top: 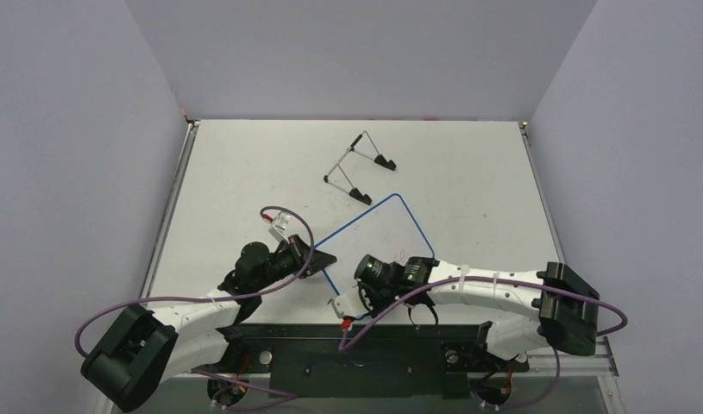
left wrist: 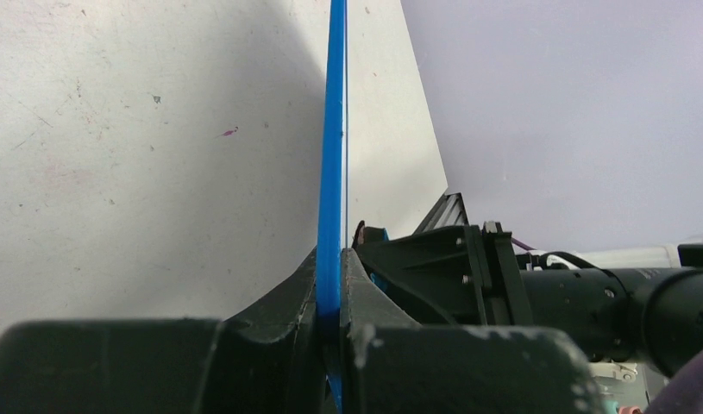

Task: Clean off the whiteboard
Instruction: Erase the whiteboard at the center of the board.

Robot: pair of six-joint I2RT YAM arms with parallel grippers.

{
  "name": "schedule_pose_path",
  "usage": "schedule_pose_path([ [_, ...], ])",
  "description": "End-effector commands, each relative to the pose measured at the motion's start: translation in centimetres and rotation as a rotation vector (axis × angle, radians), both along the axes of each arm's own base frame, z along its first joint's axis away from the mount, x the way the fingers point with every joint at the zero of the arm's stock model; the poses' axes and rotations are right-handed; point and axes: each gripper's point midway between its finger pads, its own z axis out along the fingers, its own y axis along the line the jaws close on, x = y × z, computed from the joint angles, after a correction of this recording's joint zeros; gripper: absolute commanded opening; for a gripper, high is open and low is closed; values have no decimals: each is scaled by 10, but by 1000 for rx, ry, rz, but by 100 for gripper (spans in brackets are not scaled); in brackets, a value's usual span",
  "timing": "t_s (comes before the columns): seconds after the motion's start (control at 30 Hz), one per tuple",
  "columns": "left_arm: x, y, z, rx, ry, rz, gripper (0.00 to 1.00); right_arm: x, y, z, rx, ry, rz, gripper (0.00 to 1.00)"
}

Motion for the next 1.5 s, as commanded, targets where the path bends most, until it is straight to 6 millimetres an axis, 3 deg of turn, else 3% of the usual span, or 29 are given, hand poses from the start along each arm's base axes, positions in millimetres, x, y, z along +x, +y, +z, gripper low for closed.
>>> schedule_pose_path([
  [0.0, 1, -7, 42, -103, -119, -32, 0, 42, 8, 23, 122, -33, -181, 0],
  [0.07, 1, -6, 43, -105, -119, -30, 0, 55, 4, 25, 139, -38, -235, 0],
  [0.13, 1, -6, 44, -104, -120, -30, 0, 54, 0, 20, 130, -37, -230, 0],
  [0.3, 1, -7, 46, -107, -119, -32, 0, 10, -1, 7, 89, 12, -41, 0],
  [0.4, 1, -6, 44, -117, -107, -24, 0, 5, -1, 13, 91, 30, -22, 0],
  [0.47, 1, -5, 44, -120, -106, -20, 0, 15, 3, 25, 136, 13, -66, 0],
  [0.57, 1, -5, 43, -120, -105, -20, 0, 53, 5, 44, 210, -53, -219, 0],
  [0.67, 2, -7, 44, -120, -105, -24, 0, 70, 0, 43, 200, -89, -301, 0],
  [0.73, 1, -7, 44, -121, -105, -27, 0, 63, -2, 40, 181, -76, -266, 0],
  [0.9, 1, -6, 43, -117, -107, -24, 0, -1, 0, 20, 72, 83, -7, 0],
  [1.03, 1, -6, 41, -115, -110, -24, 0, -9, 13, 21, 58, 88, 23, 0],
  [1.1, 1, -6, 42, -115, -116, -25, 0, 4, 24, 28, 85, 54, -34, 0],
  [1.2, 0, -6, 43, -113, -122, -33, 0, 42, 31, 41, 152, -8, -186, 0],
  [1.3, -1, -7, 44, -111, -138, -41, 0, 80, 21, 48, 218, -13, -376, 0],
  [1.47, -2, -5, 46, -108, -179, -42, 0, 115, 5, 49, 296, 26, -570, 0],
])
